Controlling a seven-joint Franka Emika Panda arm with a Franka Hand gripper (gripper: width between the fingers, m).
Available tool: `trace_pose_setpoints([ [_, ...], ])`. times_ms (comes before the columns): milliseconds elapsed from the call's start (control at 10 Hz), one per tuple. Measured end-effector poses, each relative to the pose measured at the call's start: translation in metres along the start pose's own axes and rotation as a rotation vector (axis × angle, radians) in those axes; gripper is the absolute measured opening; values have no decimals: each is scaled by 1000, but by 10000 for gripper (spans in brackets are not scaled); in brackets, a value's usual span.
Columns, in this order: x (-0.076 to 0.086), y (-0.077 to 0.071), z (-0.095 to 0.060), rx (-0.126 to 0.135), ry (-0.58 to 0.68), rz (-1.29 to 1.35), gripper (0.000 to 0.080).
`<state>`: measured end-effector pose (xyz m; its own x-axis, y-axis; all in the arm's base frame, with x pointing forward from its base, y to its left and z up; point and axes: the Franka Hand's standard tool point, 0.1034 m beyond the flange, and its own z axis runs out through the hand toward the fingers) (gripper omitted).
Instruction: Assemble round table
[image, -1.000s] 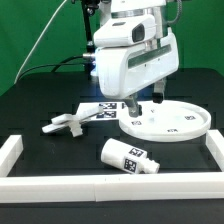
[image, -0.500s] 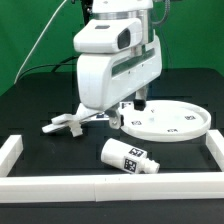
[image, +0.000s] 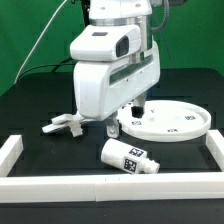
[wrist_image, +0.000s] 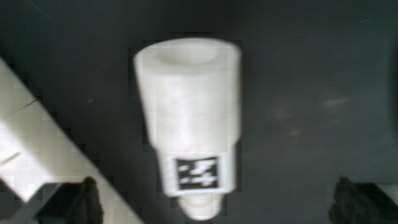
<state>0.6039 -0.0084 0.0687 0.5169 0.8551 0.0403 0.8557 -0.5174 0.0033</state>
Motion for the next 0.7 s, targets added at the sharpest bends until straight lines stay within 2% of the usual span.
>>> trace_pose_setpoints([
  [100, 4, 5, 8, -1, 5, 0, 649],
  [300, -2, 6, 31, 3, 5, 11, 649],
  [500, 0, 1, 44, 0, 11, 8, 649],
  [700, 0, -1, 47, 5, 8, 8, 649],
])
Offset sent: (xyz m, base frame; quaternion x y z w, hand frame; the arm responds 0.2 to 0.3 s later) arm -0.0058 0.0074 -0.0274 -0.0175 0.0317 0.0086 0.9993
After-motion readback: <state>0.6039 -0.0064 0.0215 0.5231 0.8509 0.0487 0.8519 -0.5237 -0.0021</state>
